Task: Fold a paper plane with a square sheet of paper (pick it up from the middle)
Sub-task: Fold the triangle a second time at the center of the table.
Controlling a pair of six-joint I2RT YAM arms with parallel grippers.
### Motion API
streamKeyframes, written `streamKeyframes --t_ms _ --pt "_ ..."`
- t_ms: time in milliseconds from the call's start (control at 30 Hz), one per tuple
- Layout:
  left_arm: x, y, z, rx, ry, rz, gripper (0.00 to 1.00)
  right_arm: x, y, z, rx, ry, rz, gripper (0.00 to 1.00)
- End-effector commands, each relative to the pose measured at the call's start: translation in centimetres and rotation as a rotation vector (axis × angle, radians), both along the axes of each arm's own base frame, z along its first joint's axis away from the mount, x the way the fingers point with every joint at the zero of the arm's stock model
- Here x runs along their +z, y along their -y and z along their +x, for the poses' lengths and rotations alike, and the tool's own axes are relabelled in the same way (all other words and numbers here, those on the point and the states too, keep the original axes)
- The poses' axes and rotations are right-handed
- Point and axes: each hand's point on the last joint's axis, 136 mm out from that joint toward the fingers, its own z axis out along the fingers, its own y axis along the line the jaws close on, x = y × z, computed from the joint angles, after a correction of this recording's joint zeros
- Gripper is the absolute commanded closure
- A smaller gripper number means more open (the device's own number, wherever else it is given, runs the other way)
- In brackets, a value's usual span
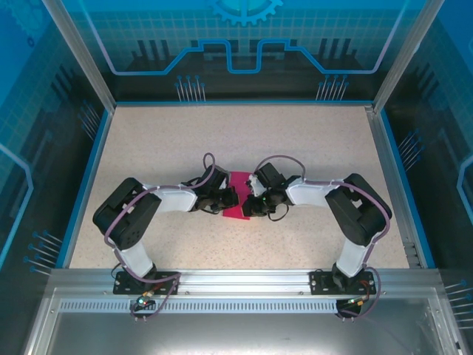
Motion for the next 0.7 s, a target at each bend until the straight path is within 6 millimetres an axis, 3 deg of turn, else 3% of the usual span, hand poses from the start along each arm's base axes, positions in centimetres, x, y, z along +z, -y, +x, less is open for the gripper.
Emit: streamKeyframes --t_ms 0,300,667 --pt "-1.5 -1.7 -1.0 0.037 -0.047 0.064 1.0 2.2 -0.3 0.9 -0.015 0.041 0.057 0.86" --pt "-1.6 -1.7 -1.1 0.037 -0.049 0.061 1.0 0.6 -0.5 1.5 -0.036 -0.003 0.065 0.86" --pt "-1.8 -1.9 -1.2 0.052 -0.055 0.065 1.0 -1.1 -0.7 0.3 0.007 -0.077 0.079 0.86"
